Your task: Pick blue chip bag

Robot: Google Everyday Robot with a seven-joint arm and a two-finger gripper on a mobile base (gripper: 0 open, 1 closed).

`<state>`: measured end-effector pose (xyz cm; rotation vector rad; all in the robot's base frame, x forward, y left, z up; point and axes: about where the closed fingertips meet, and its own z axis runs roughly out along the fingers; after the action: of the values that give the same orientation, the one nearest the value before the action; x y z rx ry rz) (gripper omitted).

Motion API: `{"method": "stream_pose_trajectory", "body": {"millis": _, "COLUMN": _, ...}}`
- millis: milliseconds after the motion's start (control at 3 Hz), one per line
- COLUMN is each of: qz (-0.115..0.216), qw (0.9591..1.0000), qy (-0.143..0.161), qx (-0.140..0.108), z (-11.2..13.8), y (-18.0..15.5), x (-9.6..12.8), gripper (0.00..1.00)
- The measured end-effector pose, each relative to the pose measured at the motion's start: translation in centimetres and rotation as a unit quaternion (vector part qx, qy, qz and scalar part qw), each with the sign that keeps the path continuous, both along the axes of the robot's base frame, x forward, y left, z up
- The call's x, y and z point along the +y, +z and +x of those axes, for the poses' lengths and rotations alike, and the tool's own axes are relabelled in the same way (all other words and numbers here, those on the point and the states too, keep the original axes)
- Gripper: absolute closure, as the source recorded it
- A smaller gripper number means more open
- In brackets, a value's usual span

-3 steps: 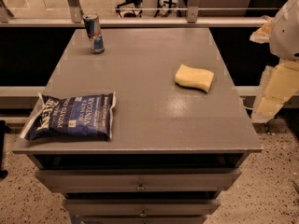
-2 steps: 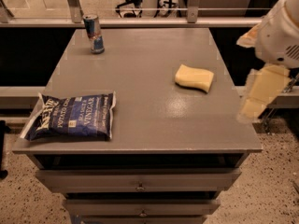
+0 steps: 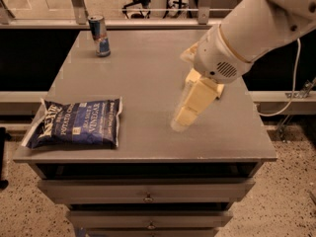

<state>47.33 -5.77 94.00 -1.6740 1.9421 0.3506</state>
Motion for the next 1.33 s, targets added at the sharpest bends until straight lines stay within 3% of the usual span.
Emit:
{"method": "stream_pose_trajectory", "body": {"millis": 333, "qz": 0.066, "qw": 0.9969, "qy": 0.043, "qx": -0.002, "z": -0.1, "y": 0.9, "x": 5.4, "gripper": 0.0}}
{"method": "stream_pose_trajectory", "body": {"millis": 667, "qz": 0.111, "qw": 0.9905, "qy": 0.081, "qx": -0.003, "z": -1.3, "y": 0.9, "x": 10.6, "gripper": 0.0}}
{"method": "stream_pose_trajectory", "body": {"millis": 1333, "qz": 0.139, "qw": 0.9843, "qy": 0.109, "qx": -0.002, "z": -1.6, "y": -2.0, "x": 18.0, "gripper": 0.0}}
